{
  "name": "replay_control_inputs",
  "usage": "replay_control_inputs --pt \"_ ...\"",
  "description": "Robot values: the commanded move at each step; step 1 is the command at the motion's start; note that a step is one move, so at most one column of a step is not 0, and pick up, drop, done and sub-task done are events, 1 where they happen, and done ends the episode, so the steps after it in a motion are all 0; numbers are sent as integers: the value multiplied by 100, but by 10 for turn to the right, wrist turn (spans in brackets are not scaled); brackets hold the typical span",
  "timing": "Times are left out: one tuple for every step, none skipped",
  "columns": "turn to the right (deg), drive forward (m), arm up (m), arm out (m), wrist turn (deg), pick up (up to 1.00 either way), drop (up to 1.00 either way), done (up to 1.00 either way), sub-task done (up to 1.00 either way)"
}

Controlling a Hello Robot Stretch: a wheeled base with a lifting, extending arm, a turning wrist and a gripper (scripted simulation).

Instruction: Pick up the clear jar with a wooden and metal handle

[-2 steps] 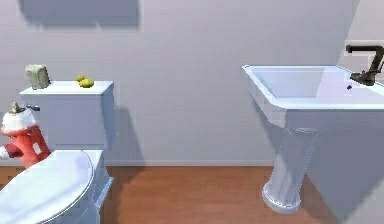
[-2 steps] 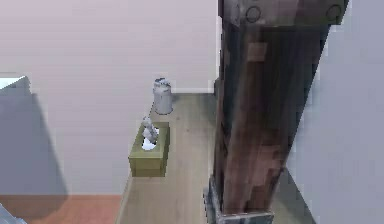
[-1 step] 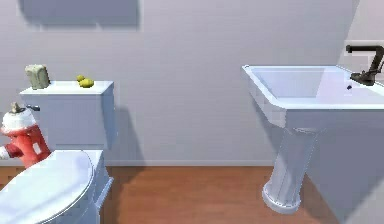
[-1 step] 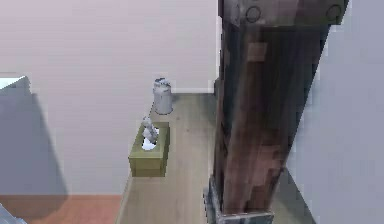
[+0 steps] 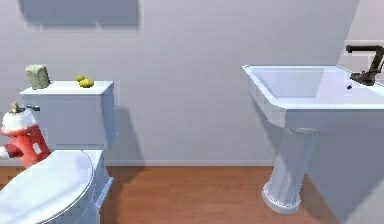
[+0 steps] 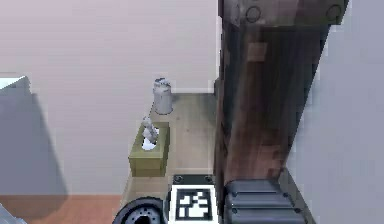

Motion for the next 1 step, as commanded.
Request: replay_control_inputs --pt "0 0 0 50 0 0 0 0 0"
